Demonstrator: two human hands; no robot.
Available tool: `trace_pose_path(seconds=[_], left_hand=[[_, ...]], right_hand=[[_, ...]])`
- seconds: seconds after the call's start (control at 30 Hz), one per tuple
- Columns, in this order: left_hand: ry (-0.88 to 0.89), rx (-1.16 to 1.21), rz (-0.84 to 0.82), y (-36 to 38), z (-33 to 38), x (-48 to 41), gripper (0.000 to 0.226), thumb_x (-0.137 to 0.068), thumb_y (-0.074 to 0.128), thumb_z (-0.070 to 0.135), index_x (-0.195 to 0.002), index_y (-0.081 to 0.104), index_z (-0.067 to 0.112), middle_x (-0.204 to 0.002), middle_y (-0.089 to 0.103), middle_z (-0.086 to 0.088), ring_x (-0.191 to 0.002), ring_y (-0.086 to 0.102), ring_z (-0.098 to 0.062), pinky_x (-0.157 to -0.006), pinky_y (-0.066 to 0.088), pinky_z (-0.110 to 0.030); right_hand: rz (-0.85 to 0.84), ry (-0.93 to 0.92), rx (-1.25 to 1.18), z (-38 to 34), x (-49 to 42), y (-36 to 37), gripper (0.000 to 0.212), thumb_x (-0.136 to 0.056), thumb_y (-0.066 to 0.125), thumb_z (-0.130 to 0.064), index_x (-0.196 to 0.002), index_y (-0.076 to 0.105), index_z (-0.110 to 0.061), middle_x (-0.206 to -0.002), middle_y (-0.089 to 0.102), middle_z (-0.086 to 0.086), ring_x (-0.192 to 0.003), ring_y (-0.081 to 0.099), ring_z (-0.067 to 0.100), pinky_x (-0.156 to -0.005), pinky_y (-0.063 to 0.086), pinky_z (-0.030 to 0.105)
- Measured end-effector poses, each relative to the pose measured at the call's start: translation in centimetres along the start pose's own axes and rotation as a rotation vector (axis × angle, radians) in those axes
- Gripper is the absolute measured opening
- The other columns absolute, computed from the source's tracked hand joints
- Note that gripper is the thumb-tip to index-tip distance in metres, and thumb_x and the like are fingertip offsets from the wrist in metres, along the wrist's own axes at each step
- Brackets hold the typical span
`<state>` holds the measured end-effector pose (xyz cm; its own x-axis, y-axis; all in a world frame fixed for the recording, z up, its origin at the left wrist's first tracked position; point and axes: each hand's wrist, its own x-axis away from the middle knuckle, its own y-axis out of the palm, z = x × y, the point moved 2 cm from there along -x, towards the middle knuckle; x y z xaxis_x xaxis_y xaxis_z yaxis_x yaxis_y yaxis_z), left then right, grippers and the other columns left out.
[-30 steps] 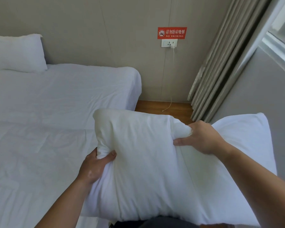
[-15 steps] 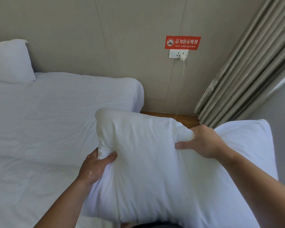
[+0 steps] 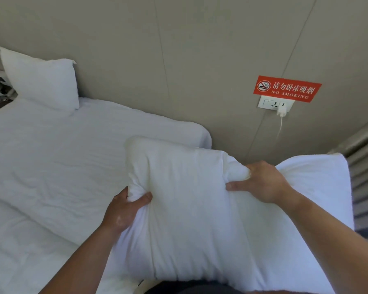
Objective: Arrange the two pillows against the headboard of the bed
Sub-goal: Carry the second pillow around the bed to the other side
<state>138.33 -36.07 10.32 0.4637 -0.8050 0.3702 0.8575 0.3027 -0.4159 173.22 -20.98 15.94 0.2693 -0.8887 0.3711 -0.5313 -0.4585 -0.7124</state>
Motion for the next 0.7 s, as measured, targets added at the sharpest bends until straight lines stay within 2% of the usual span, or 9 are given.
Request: trace_pose_path(seconds=[0.1,0.17,0.23,0.33,0.47,0.57,0.7], left_hand=[[-0.009,0.023,0.030,0.6,1.1,-2.6,0.037,-0.066,0.084,0.061,-0.098,0.073,0.044,-0.101,0.080,0.019,-0.105,0.073,-0.014,-0.103,0.053,-0.044],[-0.015,0.034,0.046,0.8,2.1,-4.5,0.025,-0.075,0.086,0.050,-0.096,0.073,0.043,-0.092,0.079,0.027,-0.104,0.073,-0.013,-0.101,0.053,-0.041],[-0.011,0.044,0.055,0.7,2.8,-6.7,0.020,-0.080,0.085,0.044,-0.095,0.073,0.043,-0.087,0.077,0.034,-0.103,0.072,-0.011,-0.096,0.052,-0.037],[-0.005,0.073,0.071,-0.2,3.8,-10.2,0.026,-0.075,0.086,0.050,-0.097,0.075,0.042,-0.095,0.079,0.028,-0.104,0.073,-0.012,-0.098,0.053,-0.039],[0.012,0.105,0.060,-2.0,4.8,-15.9,0.025,-0.074,0.086,0.049,-0.097,0.077,0.041,-0.100,0.081,0.020,-0.104,0.075,-0.015,-0.102,0.054,-0.045],[0.016,0.114,0.046,-3.9,5.7,-20.9,0.034,-0.064,0.085,0.057,-0.093,0.080,0.042,-0.099,0.082,0.016,-0.100,0.076,-0.015,-0.100,0.055,-0.047],[-0.001,0.138,0.025,-7.2,6.6,-27.4,0.038,-0.065,0.085,0.057,-0.100,0.080,0.041,-0.102,0.082,0.014,-0.102,0.076,-0.017,-0.101,0.055,-0.047]], right_hand=[[-0.020,-0.024,0.002,-0.8,-4.1,-1.2,0.059,-0.055,0.087,-0.071,-0.072,0.073,-0.016,-0.073,0.075,-0.001,-0.076,0.072,0.021,-0.072,0.057,0.043],[-0.021,-0.039,0.016,-1.5,-6.7,-2.0,0.053,-0.059,0.090,-0.065,-0.061,0.063,-0.020,-0.062,0.065,-0.005,-0.067,0.064,0.020,-0.063,0.048,0.039],[-0.024,-0.057,0.026,-2.6,-9.1,-2.5,0.057,-0.062,0.093,-0.061,-0.055,0.052,-0.022,-0.055,0.055,-0.006,-0.060,0.057,0.019,-0.058,0.041,0.036],[-0.014,-0.072,0.033,-4.7,-12.7,-2.8,0.059,-0.062,0.094,-0.058,-0.052,0.048,-0.022,-0.053,0.052,-0.006,-0.058,0.054,0.018,-0.057,0.039,0.035],[-0.004,-0.058,0.061,-8.1,-17.7,-2.6,0.054,-0.061,0.094,-0.060,-0.057,0.058,-0.021,-0.060,0.061,-0.006,-0.065,0.061,0.019,-0.059,0.044,0.037],[-0.006,-0.037,0.053,-10.9,-21.7,-2.1,0.050,-0.060,0.095,-0.060,-0.066,0.069,-0.018,-0.067,0.069,-0.004,-0.071,0.067,0.017,-0.063,0.050,0.037],[-0.028,-0.029,0.058,-15.2,-27.2,-1.1,0.054,-0.060,0.093,-0.063,-0.081,0.080,-0.015,-0.082,0.080,0.004,-0.081,0.073,0.019,-0.078,0.060,0.043]])
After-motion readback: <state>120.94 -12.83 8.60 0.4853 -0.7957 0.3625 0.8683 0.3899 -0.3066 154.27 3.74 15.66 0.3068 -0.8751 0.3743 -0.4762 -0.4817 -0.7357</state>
